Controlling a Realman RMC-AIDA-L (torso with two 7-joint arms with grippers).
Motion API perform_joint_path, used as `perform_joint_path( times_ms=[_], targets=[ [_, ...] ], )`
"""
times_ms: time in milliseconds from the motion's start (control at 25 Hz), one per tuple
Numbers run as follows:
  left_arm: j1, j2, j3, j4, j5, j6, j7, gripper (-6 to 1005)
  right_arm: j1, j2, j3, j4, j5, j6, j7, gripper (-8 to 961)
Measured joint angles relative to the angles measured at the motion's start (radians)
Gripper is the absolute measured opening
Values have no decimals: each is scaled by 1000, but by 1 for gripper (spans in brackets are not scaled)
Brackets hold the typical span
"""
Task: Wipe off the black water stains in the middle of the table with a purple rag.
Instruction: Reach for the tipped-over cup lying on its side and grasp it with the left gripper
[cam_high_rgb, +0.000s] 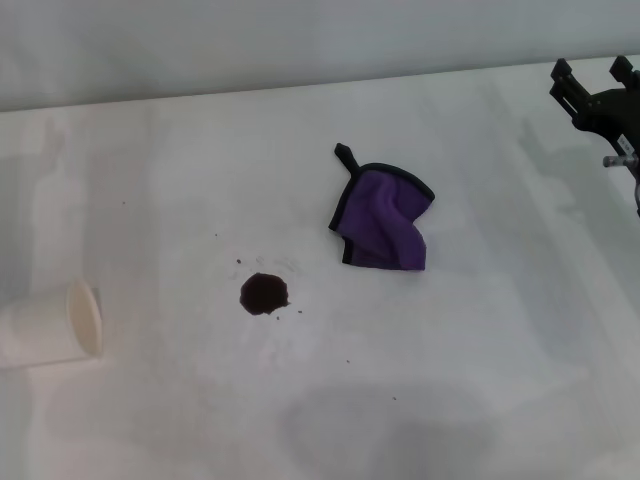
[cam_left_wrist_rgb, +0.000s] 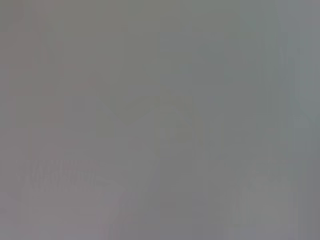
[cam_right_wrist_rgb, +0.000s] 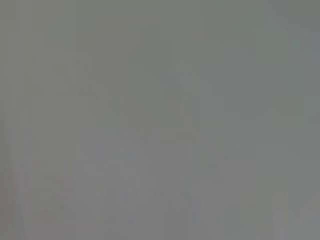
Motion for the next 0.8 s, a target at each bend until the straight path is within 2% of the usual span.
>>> perform_joint_path(
  times_ms=[360, 520, 640, 800],
  targets=[
    [51, -1, 0, 6, 30, 99, -39, 876, 0, 0, 0, 0, 0, 3, 11, 852],
    [75, 4, 0, 3, 78, 137, -140, 876, -2, -1, 0, 0, 0, 3, 16, 852],
    [80, 18, 0, -7, 155, 140, -215, 876, -5, -3, 0, 0, 0, 3, 16, 852],
    [78, 62, 0, -12, 307, 153, -367, 876, -15, -5, 0, -6, 0, 4, 17, 853]
  ],
)
